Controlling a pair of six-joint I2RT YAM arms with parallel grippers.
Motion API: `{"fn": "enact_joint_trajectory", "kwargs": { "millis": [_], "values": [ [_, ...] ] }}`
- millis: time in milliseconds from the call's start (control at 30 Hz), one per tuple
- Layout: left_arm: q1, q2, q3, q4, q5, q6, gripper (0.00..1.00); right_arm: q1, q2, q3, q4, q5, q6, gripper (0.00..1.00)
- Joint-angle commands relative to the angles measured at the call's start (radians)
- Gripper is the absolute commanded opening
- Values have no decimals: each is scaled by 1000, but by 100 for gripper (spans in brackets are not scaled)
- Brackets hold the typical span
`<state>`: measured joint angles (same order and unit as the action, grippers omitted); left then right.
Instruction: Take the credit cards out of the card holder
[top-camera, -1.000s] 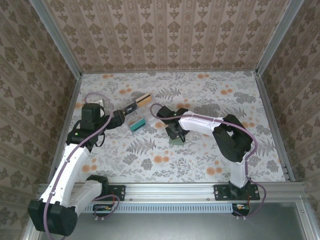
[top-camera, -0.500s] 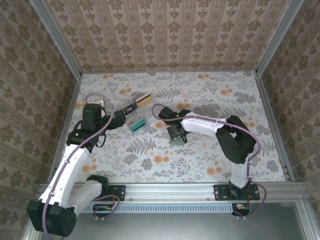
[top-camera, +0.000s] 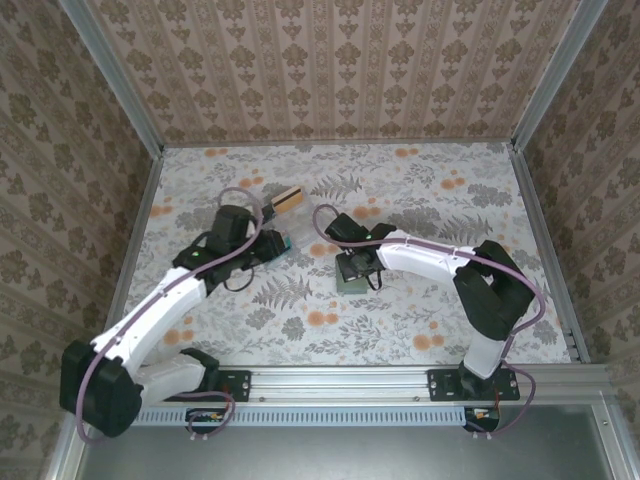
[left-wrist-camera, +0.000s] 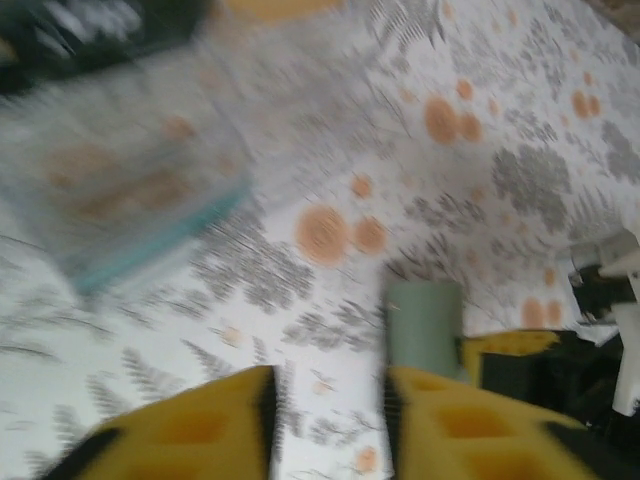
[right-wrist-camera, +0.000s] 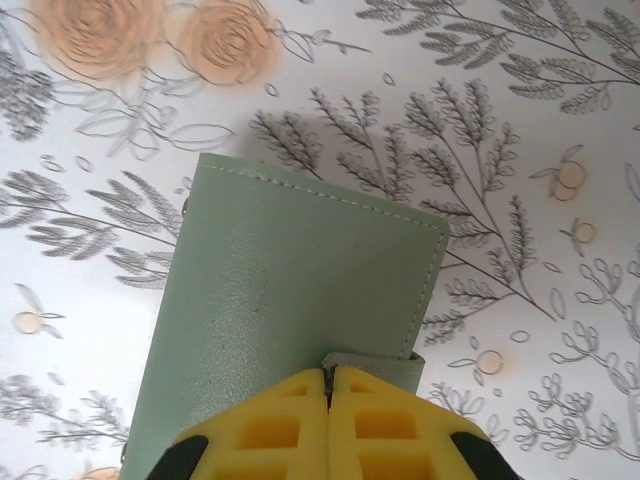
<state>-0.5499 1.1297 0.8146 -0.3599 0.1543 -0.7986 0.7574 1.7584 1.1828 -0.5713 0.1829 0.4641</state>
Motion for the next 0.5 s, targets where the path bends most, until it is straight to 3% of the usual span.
{"fn": "enact_joint_trajectory", "kwargs": {
  "millis": [0, 67, 467],
  "values": [
    [-77, 79, -13, 126, 54, -144, 8, -1, -44, -30, 92, -71, 53, 0],
    [-112, 135, 2, 155, 62, -174, 0, 0, -55, -49, 128, -95, 67, 0],
    [-173, 404, -26, 452, 186, -348, 0, -1, -78, -169, 284, -164, 155, 0]
  ]
}}
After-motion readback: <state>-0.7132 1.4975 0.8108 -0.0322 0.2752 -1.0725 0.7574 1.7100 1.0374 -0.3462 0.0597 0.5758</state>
